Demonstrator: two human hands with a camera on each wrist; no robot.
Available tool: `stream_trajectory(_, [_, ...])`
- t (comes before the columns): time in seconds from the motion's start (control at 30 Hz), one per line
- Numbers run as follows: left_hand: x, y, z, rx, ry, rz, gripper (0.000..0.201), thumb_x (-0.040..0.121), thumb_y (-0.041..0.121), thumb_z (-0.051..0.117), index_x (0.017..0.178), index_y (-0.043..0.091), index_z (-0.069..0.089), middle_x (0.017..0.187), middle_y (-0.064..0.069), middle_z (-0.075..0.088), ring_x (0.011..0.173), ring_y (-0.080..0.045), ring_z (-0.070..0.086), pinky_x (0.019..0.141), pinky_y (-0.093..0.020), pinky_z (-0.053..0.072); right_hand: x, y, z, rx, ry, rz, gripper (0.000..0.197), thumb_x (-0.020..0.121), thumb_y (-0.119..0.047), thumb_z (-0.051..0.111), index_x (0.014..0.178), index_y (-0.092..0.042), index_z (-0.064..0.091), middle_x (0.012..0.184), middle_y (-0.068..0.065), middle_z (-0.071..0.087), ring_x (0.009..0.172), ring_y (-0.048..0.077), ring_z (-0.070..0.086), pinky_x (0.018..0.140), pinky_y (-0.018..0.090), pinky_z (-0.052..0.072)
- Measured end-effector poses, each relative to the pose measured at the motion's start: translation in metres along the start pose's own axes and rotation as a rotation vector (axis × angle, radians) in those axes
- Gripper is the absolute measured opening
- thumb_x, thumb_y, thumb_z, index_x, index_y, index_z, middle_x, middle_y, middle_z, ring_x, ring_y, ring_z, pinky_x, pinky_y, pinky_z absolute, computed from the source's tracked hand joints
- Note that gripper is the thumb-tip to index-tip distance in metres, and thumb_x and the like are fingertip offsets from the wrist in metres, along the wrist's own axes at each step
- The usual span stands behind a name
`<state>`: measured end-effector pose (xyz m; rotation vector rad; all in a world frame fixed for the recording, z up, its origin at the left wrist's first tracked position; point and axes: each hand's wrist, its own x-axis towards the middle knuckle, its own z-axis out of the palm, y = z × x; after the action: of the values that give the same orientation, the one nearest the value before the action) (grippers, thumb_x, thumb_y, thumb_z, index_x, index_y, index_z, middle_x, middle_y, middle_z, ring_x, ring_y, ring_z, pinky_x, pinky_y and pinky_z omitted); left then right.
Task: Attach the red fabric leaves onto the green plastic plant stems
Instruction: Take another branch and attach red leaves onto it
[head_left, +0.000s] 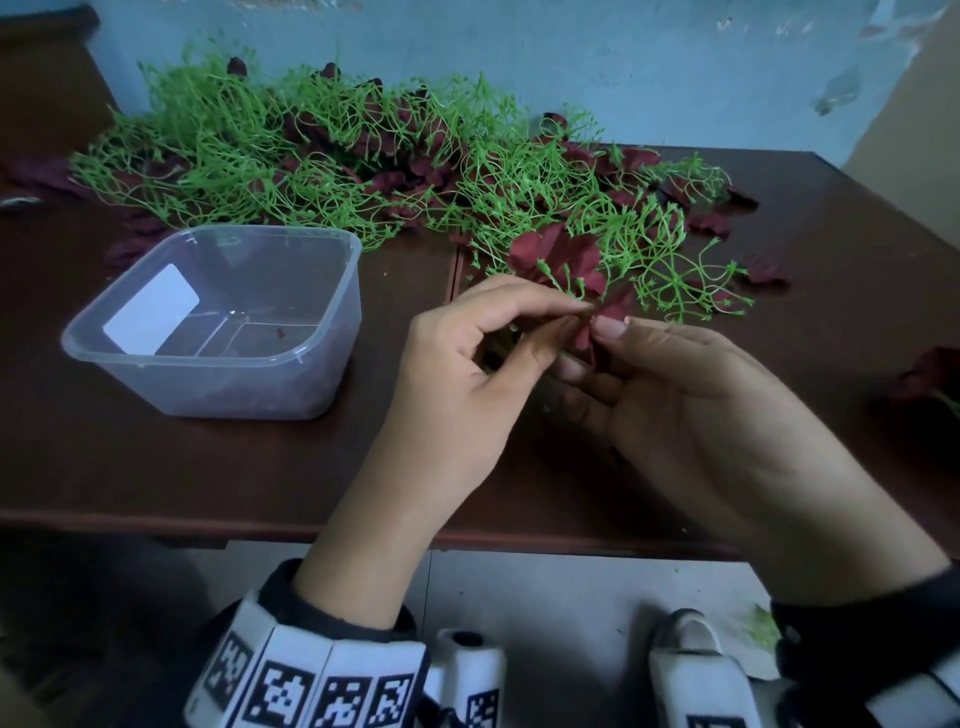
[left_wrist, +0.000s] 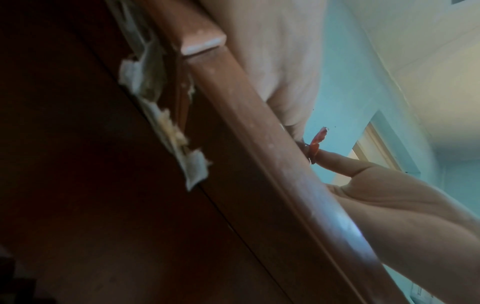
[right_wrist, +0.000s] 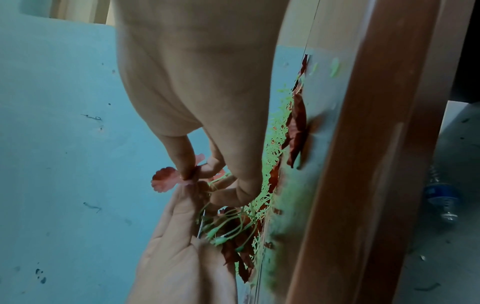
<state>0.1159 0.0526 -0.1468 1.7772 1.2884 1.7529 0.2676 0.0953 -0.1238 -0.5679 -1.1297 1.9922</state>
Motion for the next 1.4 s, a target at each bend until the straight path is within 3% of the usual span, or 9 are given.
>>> stream_trajectory(0.13, [-0.0006, 0.0023, 0.002, 0.051, -0.022, 0.026, 0.013, 0.096, 0.002, 0.066, 0.102, 0.012, 0.071, 0.1, 0.0, 0.068, 0.095, -0.018, 0.07, 0.087, -0.025, 0.049, -0.0004, -0.0042, -0.0006, 0.111, -0.018, 0.053, 0.014, 0.08, -0.015, 0.057, 0.08, -0.009, 0.069, 0.082, 0.008, 0.06, 0.083, 0.021, 0.053, 0.073, 0.03, 0.05])
stream_trajectory(0.3, [-0.0007, 0.0008, 0.0024, 0.059, -0.032, 0.047, 0.011, 0.094, 0.001, 0.067, 0.102, 0.006, 0.074, 0.098, -0.002, 0.069, 0.099, -0.014, 0.067, 0.088, -0.019, 0.046, -0.0001, -0.0069, -0.0024, 0.108, 0.011, 0.109, 0.02, 0.075, -0.015, 0.06, 0.092, -0.006, 0.063, 0.087, 0.01, 0.06, 0.088, 0.023, 0.055, 0.07, 0.028, 0.051])
stream_trajectory(0.47, [-0.0009, 0.0017, 0.0027, 0.031, -0.032, 0.061, 0.015, 0.093, 0.001, 0.07, 0.102, 0.012, 0.073, 0.098, -0.001, 0.07, 0.096, -0.012, 0.068, 0.086, -0.018, 0.048, -0.0016, -0.0074, -0.0009, 0.094, 0.043, 0.13, 0.02, 0.078, -0.014, 0.056, 0.096, -0.006, 0.06, 0.113, 0.02, 0.052, 0.105, 0.031, 0.049, 0.071, 0.029, 0.05])
stream_trajectory(0.6, [-0.0025, 0.0019, 0.0037, 0.053, -0.025, 0.035, 0.014, 0.093, 0.002, 0.071, 0.099, 0.014, 0.074, 0.096, 0.0, 0.071, 0.094, -0.016, 0.068, 0.083, -0.02, 0.048, 0.0013, -0.0057, -0.0035, 0.071, 0.091, 0.146, 0.018, 0.072, -0.017, 0.06, 0.086, -0.009, 0.067, 0.093, 0.011, 0.062, 0.09, 0.027, 0.059, 0.068, 0.029, 0.051])
stream_trajectory(0.73, [-0.0031, 0.0012, 0.0041, 0.021, -0.015, 0.028, 0.014, 0.091, 0.002, 0.072, 0.099, 0.013, 0.075, 0.095, 0.0, 0.072, 0.093, -0.009, 0.068, 0.082, -0.018, 0.048, 0.0031, -0.0051, -0.0047, 0.053, 0.144, 0.15, 0.019, 0.064, -0.018, 0.061, 0.08, -0.01, 0.068, 0.081, 0.006, 0.062, 0.077, 0.022, 0.06, 0.063, 0.028, 0.052])
stream_trajectory(0.9, [-0.0037, -0.0022, 0.0043, 0.047, -0.043, 0.042, 0.015, 0.09, -0.007, 0.07, 0.097, 0.004, 0.076, 0.093, -0.005, 0.069, 0.082, 0.001, 0.061, 0.075, -0.012, 0.043, 0.0005, -0.0059, -0.0037, 0.012, 0.147, 0.101, 0.011, 0.067, -0.015, 0.063, 0.07, -0.01, 0.072, 0.077, 0.008, 0.064, 0.075, 0.023, 0.06, 0.06, 0.029, 0.053])
stream_trajectory(1.0, [-0.0043, -0.0019, 0.0049, 0.131, -0.049, 0.044, 0.016, 0.087, -0.014, 0.068, 0.093, -0.003, 0.078, 0.092, -0.006, 0.069, 0.076, 0.005, 0.056, 0.072, -0.008, 0.04, -0.0034, -0.0067, -0.0007, -0.059, 0.136, 0.071, 0.012, 0.071, -0.013, 0.062, 0.073, -0.007, 0.072, 0.075, 0.011, 0.064, 0.072, 0.022, 0.064, 0.066, 0.034, 0.058])
stream_trajectory(1.27, [-0.0058, -0.0049, 0.007, 0.106, -0.024, -0.004, 0.012, 0.088, -0.003, 0.074, 0.097, 0.002, 0.08, 0.08, 0.002, 0.062, 0.066, -0.004, 0.048, 0.062, -0.016, 0.039, -0.0027, -0.0075, -0.0016, -0.091, 0.161, 0.079, 0.01, 0.078, -0.009, 0.059, 0.082, -0.004, 0.066, 0.071, 0.008, 0.066, 0.064, 0.016, 0.068, 0.067, 0.036, 0.06])
stream_trajectory(1.4, [-0.0051, -0.0054, 0.0079, 0.003, 0.028, -0.061, 0.014, 0.087, 0.003, 0.078, 0.1, 0.005, 0.08, 0.08, 0.005, 0.068, 0.067, -0.003, 0.053, 0.064, -0.016, 0.04, -0.0028, -0.0092, -0.0027, -0.081, 0.185, 0.074, 0.011, 0.067, -0.014, 0.064, 0.068, -0.009, 0.074, 0.07, 0.009, 0.064, 0.066, 0.021, 0.065, 0.071, 0.039, 0.061])
